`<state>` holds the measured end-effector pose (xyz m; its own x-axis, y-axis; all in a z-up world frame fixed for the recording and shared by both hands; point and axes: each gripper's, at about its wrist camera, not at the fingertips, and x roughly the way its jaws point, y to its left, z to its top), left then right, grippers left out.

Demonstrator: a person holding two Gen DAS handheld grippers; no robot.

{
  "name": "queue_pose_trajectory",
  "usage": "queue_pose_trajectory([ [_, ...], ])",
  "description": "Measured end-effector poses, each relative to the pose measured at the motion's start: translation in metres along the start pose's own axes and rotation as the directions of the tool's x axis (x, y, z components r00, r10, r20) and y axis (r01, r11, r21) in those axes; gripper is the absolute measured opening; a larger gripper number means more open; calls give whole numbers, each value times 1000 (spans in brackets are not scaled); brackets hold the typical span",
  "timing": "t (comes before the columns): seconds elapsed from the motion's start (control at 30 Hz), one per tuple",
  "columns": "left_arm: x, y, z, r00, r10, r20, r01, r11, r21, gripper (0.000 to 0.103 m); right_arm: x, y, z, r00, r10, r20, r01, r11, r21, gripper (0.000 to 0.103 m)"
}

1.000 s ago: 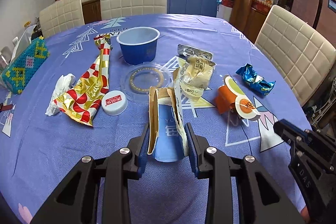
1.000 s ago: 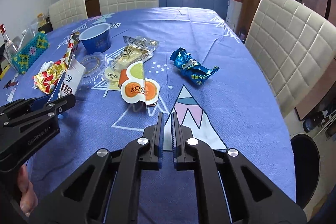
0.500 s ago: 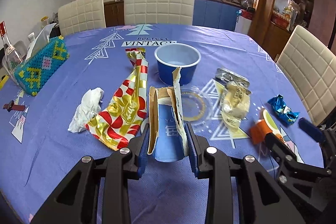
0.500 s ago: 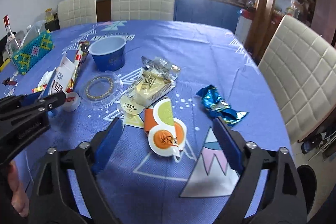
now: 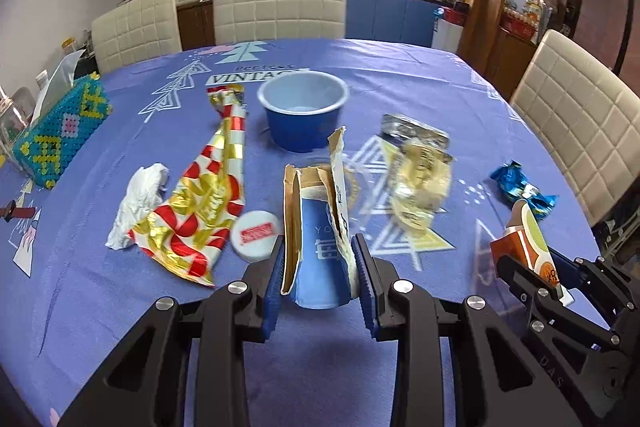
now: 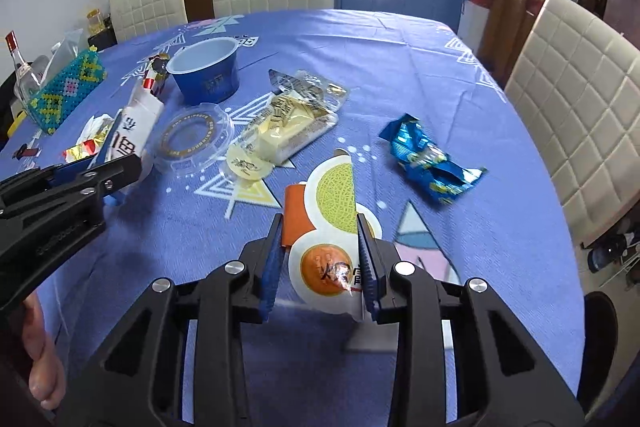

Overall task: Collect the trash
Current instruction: 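Carry both items to the bin and release the snack wrapper from right tool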

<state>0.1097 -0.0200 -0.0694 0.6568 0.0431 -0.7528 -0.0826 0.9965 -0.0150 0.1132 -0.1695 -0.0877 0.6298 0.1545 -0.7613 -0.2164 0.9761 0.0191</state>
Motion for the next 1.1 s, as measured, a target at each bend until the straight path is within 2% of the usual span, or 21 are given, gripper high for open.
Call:
queue_pose_trajectory([
  [0.37,-31,-88,-17,994,-105,15,101,984,145,32,-60,-73,-41,993,-106,43,101,989,109,36],
  [0.77,-49,-195,-34,975,-222,-6,213,927,309,32,-95,-154,-79,978,-205,46,189,953,239,37],
  [1.1,-50,-252,-40,966,-258,-23,247,893,377,32,-108,-210,-99,965,-260,40,234,918,320,38],
])
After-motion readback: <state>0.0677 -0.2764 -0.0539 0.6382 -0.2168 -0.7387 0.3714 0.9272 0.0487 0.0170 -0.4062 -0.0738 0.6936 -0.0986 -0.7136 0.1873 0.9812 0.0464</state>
